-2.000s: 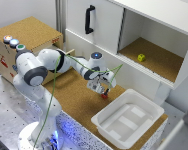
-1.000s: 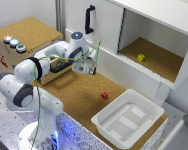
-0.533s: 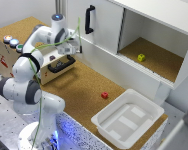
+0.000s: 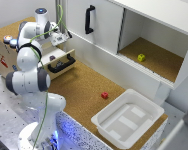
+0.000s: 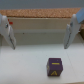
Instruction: Grasp the purple block
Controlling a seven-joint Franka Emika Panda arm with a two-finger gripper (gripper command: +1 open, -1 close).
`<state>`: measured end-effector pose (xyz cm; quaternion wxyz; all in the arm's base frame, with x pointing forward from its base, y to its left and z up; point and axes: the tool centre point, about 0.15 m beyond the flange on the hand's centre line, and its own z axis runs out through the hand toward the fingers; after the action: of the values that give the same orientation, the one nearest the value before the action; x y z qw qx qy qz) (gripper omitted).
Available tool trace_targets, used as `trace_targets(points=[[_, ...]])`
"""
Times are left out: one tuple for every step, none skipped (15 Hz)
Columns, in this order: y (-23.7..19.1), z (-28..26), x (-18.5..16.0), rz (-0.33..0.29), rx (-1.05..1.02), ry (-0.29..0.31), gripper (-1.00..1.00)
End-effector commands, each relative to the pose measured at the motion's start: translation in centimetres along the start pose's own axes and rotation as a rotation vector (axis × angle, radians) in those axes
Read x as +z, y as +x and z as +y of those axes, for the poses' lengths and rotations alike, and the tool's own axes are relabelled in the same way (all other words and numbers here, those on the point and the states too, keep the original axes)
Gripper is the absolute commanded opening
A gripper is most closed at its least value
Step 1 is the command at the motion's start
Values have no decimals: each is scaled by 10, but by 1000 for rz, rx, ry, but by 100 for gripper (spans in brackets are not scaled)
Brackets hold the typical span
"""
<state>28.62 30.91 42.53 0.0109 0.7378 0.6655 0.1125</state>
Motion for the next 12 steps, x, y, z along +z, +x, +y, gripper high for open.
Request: trace_targets(points=[[11,15,62,-13,-49,43,100],[9,18,71,-12,-11,56,100],[7,20,80,-6,9,43,100],[6,22,89,-6,20,35,100],[4,20,96,-11,-17,3,100],[4,21,100,-17,-16,0,100],[3,22,104,-26,-23,-21,100],[2,21,105,-29,-20,-15,100],[0,20,107,-42,-21,-7,100],[-3,17,112,-63,-29,0,100],[-4,16,116,-74,-32,1,100],[-6,16,120,-80,-28,2,100]])
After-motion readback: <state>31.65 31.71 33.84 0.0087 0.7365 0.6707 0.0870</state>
